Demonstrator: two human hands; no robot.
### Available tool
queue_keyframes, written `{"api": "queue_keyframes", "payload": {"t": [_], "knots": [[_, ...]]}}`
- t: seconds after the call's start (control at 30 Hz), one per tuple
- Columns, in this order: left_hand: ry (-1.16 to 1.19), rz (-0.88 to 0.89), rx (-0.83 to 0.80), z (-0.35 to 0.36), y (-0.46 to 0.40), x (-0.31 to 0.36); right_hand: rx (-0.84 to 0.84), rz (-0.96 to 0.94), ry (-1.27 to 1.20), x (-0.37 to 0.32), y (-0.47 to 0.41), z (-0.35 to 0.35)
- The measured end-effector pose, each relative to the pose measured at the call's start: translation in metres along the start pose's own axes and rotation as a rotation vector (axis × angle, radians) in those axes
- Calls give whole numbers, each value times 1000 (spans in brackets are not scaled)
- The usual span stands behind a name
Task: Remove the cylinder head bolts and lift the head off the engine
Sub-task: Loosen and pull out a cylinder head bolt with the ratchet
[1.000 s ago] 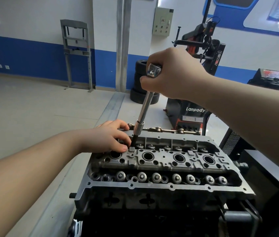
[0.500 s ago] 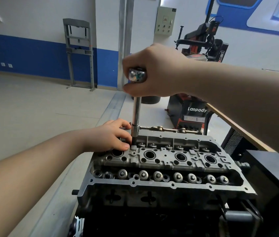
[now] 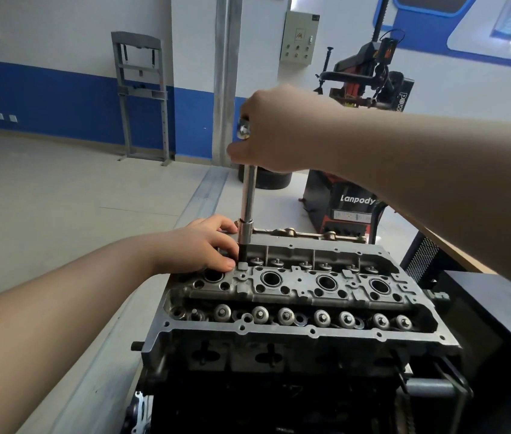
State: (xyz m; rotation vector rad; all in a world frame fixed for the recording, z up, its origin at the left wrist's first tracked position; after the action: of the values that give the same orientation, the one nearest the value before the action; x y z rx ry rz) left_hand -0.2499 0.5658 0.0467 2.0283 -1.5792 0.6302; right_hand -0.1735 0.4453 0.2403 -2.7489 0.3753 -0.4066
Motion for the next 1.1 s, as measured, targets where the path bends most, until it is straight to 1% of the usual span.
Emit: {"api": "queue_keyframes", "payload": {"t": [0.07,0.13,0.2,0.23,0.27,0.3,0.37,0.43,0.5,0.57,0.6,0.67,0.73,0.83,0.87,0.9,0.93,0.97,1.03,1.07,1.1], "knots": [[-7,-15,-14,0,2,5,-9,33,15,4,3,2],[-51,-31,-16,-1,5,10,29,41,13,4,6,3],[-66,3,72,-5,9,17,97,30,17,5,9,4],[20,56,152,-9,13,24,124,21,10,6,10,5],[169,129,225,-14,18,34,137,13,-9,8,11,5],[341,207,263,-19,21,43,136,4,-44,11,12,6],[638,298,233,-25,18,57,126,-34,-154,19,14,8],[771,318,160,-27,15,67,151,-99,-262,23,16,10],[784,343,152,-24,13,70,158,-156,-365,21,17,9],[777,377,212,-17,13,68,140,-188,-435,16,13,8],[791,391,255,-14,13,67,139,-190,-429,13,10,7],[840,404,348,-9,13,64,152,-170,-342,6,5,7],[835,391,428,-8,12,63,169,-78,-181,4,2,7],[674,342,566,-5,8,70,204,142,45,8,5,6],[614,337,622,-2,7,72,216,167,89,8,8,7],[569,339,666,0,7,73,249,148,107,6,11,8],[553,344,681,2,8,71,292,88,99,5,12,8],[582,350,658,5,10,69,311,-4,57,4,13,8],[713,347,535,10,12,63,231,-189,-167,6,14,8],[765,337,484,13,12,61,168,-219,-306,9,12,8],[787,320,465,14,11,60,124,-204,-402,12,10,9]]}}
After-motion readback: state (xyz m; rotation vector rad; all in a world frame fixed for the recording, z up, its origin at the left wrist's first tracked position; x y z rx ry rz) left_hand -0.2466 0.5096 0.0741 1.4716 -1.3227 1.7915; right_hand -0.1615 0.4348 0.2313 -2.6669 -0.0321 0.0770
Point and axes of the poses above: each hand's wrist, its own y-axis away from the middle knuckle, its own z-axis out of the palm, x = y × z, the point moved 4 cm from there along -y, towards the middle knuckle, and after that the axes turned 5 degrees about -x, right-handed, at the moved point
